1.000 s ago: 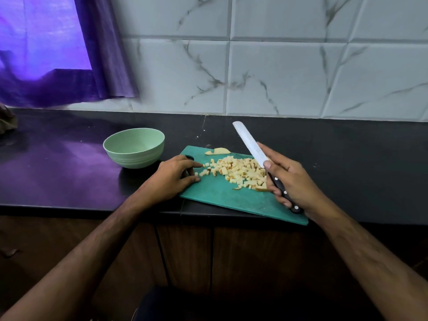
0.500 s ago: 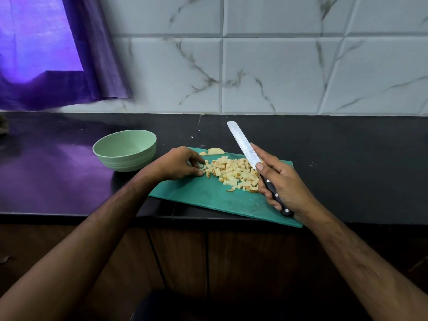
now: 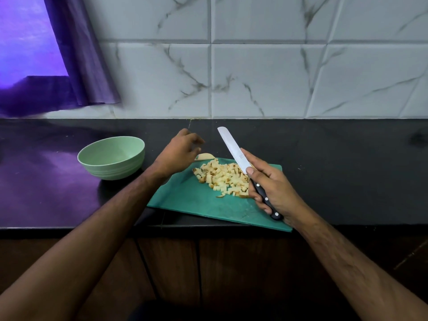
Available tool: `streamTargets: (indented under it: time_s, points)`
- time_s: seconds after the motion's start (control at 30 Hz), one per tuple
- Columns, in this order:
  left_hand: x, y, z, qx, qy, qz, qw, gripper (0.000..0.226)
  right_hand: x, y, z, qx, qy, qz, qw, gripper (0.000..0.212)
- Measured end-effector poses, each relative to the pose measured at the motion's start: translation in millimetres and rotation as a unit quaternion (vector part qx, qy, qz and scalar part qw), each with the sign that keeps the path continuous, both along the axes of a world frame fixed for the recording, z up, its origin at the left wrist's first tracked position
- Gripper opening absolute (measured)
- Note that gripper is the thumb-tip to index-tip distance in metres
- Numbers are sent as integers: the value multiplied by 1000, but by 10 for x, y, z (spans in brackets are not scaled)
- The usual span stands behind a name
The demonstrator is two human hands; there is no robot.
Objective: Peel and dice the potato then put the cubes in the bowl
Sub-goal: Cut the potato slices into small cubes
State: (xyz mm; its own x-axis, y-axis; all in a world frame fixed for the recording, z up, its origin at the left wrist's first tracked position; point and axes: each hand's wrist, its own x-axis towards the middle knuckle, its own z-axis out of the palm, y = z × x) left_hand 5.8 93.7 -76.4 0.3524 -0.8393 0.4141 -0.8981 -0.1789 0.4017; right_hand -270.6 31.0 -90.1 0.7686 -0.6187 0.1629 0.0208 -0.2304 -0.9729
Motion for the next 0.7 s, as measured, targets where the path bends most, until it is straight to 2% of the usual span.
streamTargets:
  time_s: [0.07, 0.13, 0.27, 0.37, 0.5, 0.7]
  points:
    - [6, -119, 33, 73, -74, 17, 994, 38, 6, -3, 1, 5, 0, 3, 1000, 46]
    - [-45, -221, 112, 139, -112, 12, 984, 46, 1, -11, 0, 9, 0, 2, 1000, 46]
    - [-66, -314, 185, 219, -132, -6, 967, 34, -3, -1, 1, 3, 2, 4, 1000, 47]
    - [-49, -318, 137, 205, -143, -4, 968, 25, 0, 5, 0, -3, 7, 4, 1000, 47]
    - [-15, -303, 94, 155, -107, -12, 982, 31, 6, -4, -6, -5, 8, 5, 1000, 47]
    - [-17, -177, 189, 77, -126, -21, 989, 15, 12, -12, -10, -3, 3, 5, 1000, 47]
